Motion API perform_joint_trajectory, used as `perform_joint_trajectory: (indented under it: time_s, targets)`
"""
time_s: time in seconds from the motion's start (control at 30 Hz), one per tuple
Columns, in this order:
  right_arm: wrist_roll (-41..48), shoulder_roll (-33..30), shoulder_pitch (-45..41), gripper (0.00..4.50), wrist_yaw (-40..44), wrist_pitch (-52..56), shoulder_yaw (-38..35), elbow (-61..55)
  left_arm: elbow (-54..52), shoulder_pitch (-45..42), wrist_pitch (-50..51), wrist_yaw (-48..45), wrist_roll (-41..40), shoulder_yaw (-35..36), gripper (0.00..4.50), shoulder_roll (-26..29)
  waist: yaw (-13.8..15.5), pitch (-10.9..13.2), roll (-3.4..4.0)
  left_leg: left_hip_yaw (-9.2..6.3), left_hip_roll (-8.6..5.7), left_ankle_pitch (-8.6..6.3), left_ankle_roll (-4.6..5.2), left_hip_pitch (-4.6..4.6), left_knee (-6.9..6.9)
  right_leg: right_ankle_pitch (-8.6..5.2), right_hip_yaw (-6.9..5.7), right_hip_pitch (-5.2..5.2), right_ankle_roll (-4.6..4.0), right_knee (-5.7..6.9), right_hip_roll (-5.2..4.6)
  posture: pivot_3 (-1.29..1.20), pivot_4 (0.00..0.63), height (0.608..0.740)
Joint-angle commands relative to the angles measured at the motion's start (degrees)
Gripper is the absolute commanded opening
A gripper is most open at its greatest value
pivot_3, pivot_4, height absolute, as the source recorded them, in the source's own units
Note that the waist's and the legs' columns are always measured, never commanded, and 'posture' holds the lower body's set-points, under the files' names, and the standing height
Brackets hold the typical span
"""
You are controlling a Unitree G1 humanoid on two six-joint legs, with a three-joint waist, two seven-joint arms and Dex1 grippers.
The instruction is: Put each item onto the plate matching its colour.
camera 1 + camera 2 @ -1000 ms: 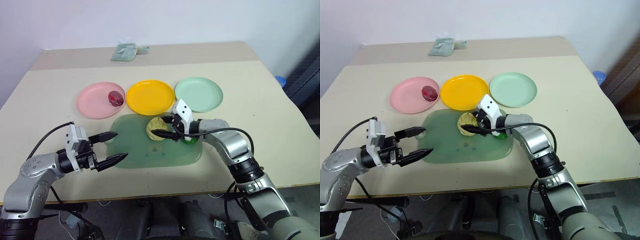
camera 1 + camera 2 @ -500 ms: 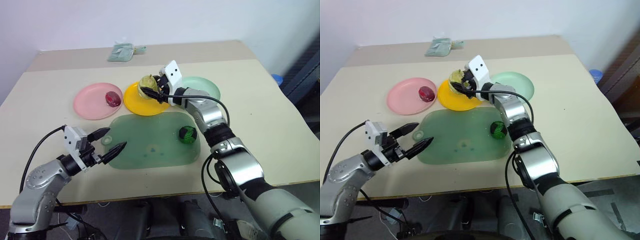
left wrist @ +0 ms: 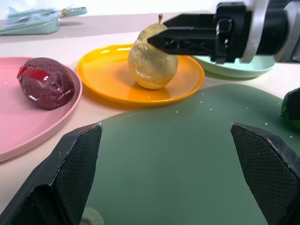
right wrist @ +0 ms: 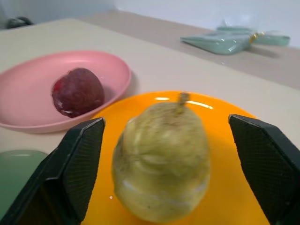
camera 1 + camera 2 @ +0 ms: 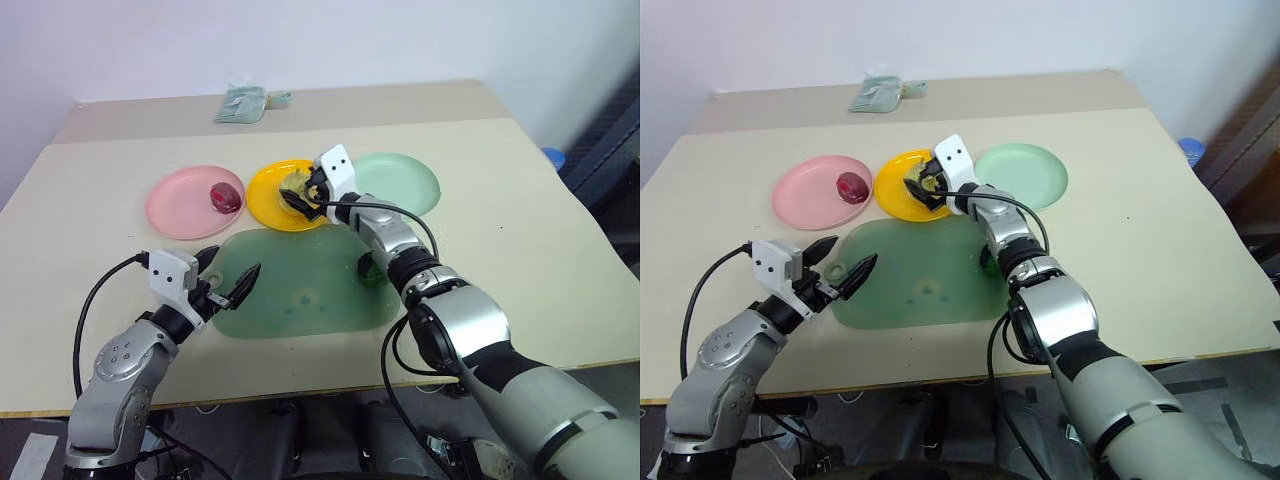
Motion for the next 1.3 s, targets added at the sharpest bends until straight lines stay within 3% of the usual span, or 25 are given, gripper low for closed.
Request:
perform_joint_trajectory:
  time_s: [0.03, 0.23, 0.37, 0.5, 0.7, 1.0, 1.3]
  targets:
    - [3.49, -4.36, 2.82, 4.41, 7.24, 3.30, -2.07, -13.57, -0.08, -0.56, -1.39, -3.05, -1.74, 0.79, 4.50, 1.39, 0.15, 0.00, 0.00, 0.00, -0.01, 0.00, 0.00, 0.00, 0.01, 0.00, 0.00, 0.02, 0.00, 0.00, -0.01, 0.00, 0.150, 0.740]
    - [12.51, -17.25, 23.48, 4.41, 18.24, 27.84, -0.40, -56.37, 4.96, -3.23, -2.31, -8.72, -2.24, -0.56, 4.50, 2.97, 0.60, -0.02, 0.01, -0.14, -0.05, -0.16, 0.27, -0.01, 0.09, 0.00, -0.05, 0.11, 0.01, -0.06, -0.05, 0.00, 0.150, 0.740]
    - [18.66, -25.56, 35.61, 4.41, 20.74, 40.20, -2.14, -74.13, 10.83, -6.32, -4.34, -12.52, -1.02, -1.31, 4.50, 4.05, 0.28, -0.02, 0.07, -0.06, 0.01, -0.18, 0.31, -0.02, 0.04, -0.01, -0.01, 0.04, 0.00, -0.05, -0.05, 0.00, 0.150, 0.740]
    - [21.70, -30.76, 43.61, 4.41, 20.93, 46.15, -3.06, -82.61, 15.00, -9.06, -5.67, -15.65, -0.92, -1.62, 4.50, 4.95, 0.28, -0.03, 0.05, -0.06, 0.05, -0.18, 0.31, -0.02, 0.04, -0.03, -0.03, 0.07, -0.04, -0.05, -0.06, 0.00, 0.150, 0.740]
    - [21.37, -31.44, 47.46, 4.41, 20.71, 47.51, -0.52, -83.02, 16.02, -10.39, -5.55, -19.43, -2.21, -2.23, 4.50, 5.92, 0.46, -0.03, 0.04, -0.04, 0.05, -0.19, 0.32, -0.02, 0.08, -0.03, -0.03, 0.09, -0.04, -0.07, -0.08, 0.00, 0.150, 0.740]
    - [12.62, -26.37, 43.44, 4.41, 17.89, 36.30, 5.10, -69.73, 10.42, -6.35, -4.07, -24.97, -6.09, -1.57, 4.50, 8.41, 0.35, -0.05, 0.01, -0.04, 0.05, -0.19, 0.32, -0.01, 0.08, -0.03, -0.04, 0.10, -0.04, -0.06, -0.07, 0.00, 0.150, 0.740]
    - [11.51, -24.90, 41.58, 4.41, 18.27, 33.58, 5.28, -65.64, 5.16, -0.17, -3.27, -31.65, -10.43, -0.55, 4.50, 13.92, 0.45, -0.03, 0.04, -0.03, 0.05, -0.19, 0.32, -0.01, 0.09, -0.04, -0.02, 0.11, -0.04, -0.07, -0.08, 0.00, 0.150, 0.740]
